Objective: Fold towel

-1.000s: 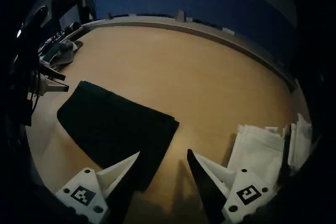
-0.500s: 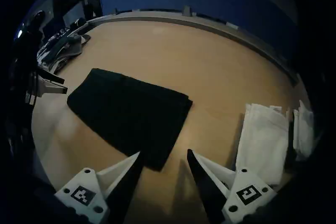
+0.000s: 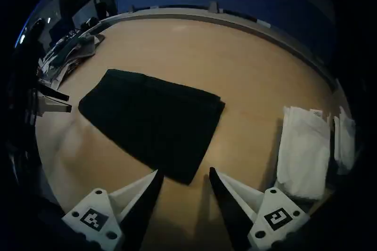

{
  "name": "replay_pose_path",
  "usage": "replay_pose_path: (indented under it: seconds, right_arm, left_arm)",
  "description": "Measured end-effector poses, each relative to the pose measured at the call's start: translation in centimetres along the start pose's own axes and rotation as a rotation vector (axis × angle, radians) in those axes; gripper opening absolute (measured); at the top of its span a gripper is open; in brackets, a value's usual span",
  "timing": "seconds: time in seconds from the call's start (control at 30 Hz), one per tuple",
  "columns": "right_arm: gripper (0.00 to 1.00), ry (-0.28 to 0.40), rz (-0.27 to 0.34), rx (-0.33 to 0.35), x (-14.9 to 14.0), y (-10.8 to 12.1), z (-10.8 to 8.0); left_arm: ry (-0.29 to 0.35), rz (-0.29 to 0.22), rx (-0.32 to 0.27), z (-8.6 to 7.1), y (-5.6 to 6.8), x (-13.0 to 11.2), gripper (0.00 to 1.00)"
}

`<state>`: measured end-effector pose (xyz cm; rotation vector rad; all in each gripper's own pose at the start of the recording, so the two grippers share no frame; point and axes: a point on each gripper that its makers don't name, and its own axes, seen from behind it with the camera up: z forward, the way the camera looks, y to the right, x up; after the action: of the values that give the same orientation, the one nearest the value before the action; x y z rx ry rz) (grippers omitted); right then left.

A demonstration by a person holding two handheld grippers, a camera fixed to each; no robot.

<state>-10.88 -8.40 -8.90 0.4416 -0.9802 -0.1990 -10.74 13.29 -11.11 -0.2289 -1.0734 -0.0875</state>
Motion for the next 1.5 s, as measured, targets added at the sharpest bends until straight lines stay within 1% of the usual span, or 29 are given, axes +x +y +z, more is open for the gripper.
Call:
replay_pose_path:
  seconds: [0.07,0.3,0.37,0.8,0.93,1.03,1.3,1.5]
  right_arm:
    - [0.70,-0.007,-0.004,0.004,-0.2,-0.1,0.0]
    - [0.69,-0.016,-0.009,0.002,-0.5,0.2,0.2]
    - [0.65,-0.017,-0.010,0.001,-0.6,0.3,0.2]
    - [0.27,-0.042,-0.010,0.012,-1.3,0.0,0.5]
    - [0.12,-0.043,-0.007,0.017,-1.4,-0.1,0.7]
    - [0.06,-0.039,-0.004,0.024,-1.3,-0.3,0.6]
    - [0.03,-0.018,0.015,0.037,-0.7,-0.4,0.5]
    - [0.03,-0.006,0.011,0.033,-0.3,-0.4,0.2]
  left_arm:
    - [0.000,0.000,-0.002,-0.1,0.1,-0.1,0.97]
    - [0.004,0.001,-0.004,-0.3,0.2,0.0,0.97]
    - [0.004,0.000,-0.004,-0.3,0.2,0.0,0.97]
    - [0.005,0.008,-0.004,-0.5,0.0,0.2,0.97]
    - [0.005,0.007,-0.004,-0.4,-0.1,0.1,0.97]
    - [0.004,0.009,-0.005,-0.4,-0.2,0.0,0.97]
    - [0.000,0.012,-0.012,-0.3,-0.1,-0.1,0.97]
    - [-0.001,0.019,-0.015,-0.3,0.1,-0.1,0.97]
